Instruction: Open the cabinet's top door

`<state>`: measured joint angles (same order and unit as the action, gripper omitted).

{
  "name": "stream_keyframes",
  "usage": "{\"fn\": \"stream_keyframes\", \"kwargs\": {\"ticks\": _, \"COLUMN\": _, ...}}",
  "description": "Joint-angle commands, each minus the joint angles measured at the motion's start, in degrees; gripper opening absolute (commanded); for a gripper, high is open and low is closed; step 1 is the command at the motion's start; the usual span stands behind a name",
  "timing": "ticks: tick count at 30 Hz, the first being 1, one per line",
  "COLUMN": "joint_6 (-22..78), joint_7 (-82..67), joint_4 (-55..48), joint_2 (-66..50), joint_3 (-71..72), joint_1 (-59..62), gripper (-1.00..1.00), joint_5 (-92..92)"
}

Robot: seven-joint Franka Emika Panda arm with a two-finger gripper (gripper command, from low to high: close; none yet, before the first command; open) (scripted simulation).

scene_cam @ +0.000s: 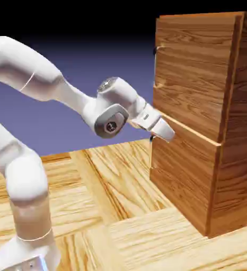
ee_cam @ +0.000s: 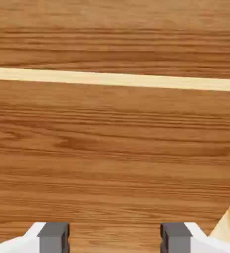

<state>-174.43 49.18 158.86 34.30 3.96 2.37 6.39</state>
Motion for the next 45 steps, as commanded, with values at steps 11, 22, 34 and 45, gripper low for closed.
{"fn": "stream_keyframes", "kwargs": {"ticks": 11, "joint_6": -1.73, "joint_7": 27.42, "joint_4": -8.72, "joint_2": 6.69, "joint_3": 16.16, "joint_1": 12.45, "gripper": 0.00, "joint_5": 26.06}}
{"fn": "stream_keyframes", "kwargs": {"ticks": 22, "joint_6": -3.46, "joint_7": 54.83, "joint_4": -17.45, "joint_2": 13.38, "joint_3": 32.31, "joint_1": 24.90, "gripper": 0.00, "joint_5": 52.12}}
{"fn": "stream_keyframes", "kwargs": {"ticks": 34, "joint_6": -5.34, "joint_7": 84.74, "joint_4": -26.96, "joint_2": 20.68, "joint_3": 49.93, "joint_1": 38.48, "gripper": 0.00, "joint_5": 80.55}}
{"fn": "stream_keyframes", "kwargs": {"ticks": 45, "joint_6": -7.07, "joint_7": 112.15, "joint_4": -35.69, "joint_2": 27.37, "joint_3": 66.09, "joint_1": 50.93, "gripper": 0.00, "joint_5": 106.61}}
